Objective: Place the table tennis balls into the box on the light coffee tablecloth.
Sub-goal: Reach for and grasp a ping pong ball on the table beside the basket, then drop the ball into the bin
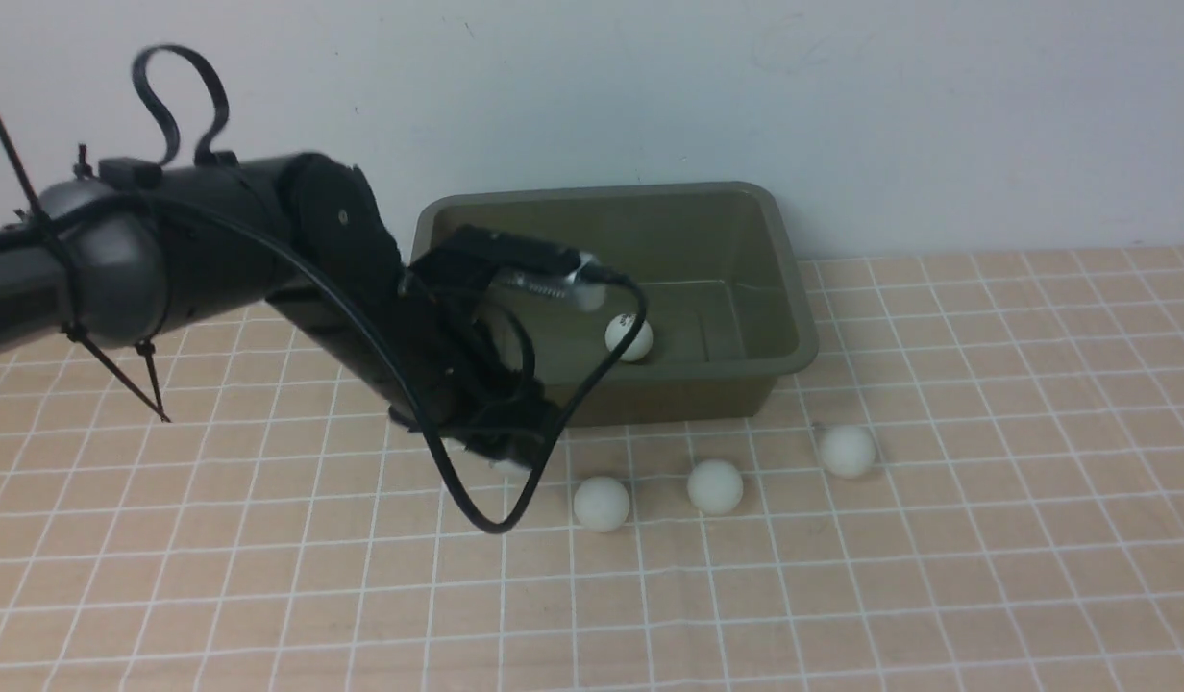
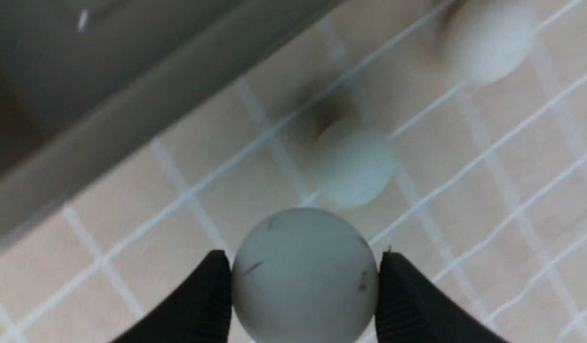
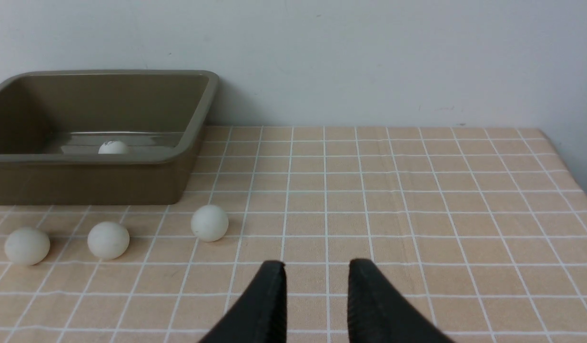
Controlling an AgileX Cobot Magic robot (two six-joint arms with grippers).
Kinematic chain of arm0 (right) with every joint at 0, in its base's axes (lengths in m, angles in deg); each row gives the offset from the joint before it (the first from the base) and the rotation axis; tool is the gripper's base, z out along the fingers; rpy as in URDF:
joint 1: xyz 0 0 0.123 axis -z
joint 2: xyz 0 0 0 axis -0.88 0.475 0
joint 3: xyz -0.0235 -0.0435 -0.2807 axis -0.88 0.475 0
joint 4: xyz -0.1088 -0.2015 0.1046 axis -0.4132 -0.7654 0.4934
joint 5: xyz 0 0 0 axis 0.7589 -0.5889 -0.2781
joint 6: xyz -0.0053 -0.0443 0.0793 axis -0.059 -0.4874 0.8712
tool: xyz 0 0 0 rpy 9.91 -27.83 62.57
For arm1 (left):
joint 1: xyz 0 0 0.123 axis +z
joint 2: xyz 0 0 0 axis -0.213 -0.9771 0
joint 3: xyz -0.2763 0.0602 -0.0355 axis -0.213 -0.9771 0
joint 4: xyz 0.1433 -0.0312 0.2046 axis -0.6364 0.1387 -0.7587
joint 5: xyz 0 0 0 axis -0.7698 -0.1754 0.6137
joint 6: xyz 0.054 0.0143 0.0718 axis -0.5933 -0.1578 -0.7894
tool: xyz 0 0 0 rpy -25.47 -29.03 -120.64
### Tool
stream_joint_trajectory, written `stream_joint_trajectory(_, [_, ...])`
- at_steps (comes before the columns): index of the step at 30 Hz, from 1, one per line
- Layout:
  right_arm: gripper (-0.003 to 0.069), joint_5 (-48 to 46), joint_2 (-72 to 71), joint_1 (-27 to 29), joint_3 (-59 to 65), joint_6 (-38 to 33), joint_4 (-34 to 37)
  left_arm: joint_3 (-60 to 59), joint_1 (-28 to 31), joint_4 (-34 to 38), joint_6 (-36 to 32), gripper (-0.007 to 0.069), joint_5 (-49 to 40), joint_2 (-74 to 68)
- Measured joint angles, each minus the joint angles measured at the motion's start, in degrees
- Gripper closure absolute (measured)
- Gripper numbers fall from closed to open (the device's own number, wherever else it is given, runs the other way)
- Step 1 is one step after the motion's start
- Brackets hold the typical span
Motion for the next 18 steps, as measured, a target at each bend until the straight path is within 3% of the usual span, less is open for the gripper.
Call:
stream_joint_trajectory(3, [0.048, 0.14, 0.0, 0.0, 0.0, 0.0, -0.14, 3.54, -0.03, 5.39, -7.19, 0.0312, 1.97, 0.55])
stream_joint_trajectory(11, [0.048, 0.14, 0.0, 0.0, 0.0, 0.0, -0.56, 10.48, 4.8, 7.31, -11.87, 0.0312, 9.48, -6.57])
stream_joint_trajectory(13, [0.048, 0.14, 0.0, 0.0, 0.0, 0.0, -0.56, 11.84, 5.76, 7.16, -12.61, 0.0309, 9.23, -8.96])
stream_joint_trajectory(18, [0.048, 0.14, 0.0, 0.0, 0.0, 0.0, -0.56, 17.66, 7.01, 6.52, -12.06, 0.0201, 0.16, -12.21])
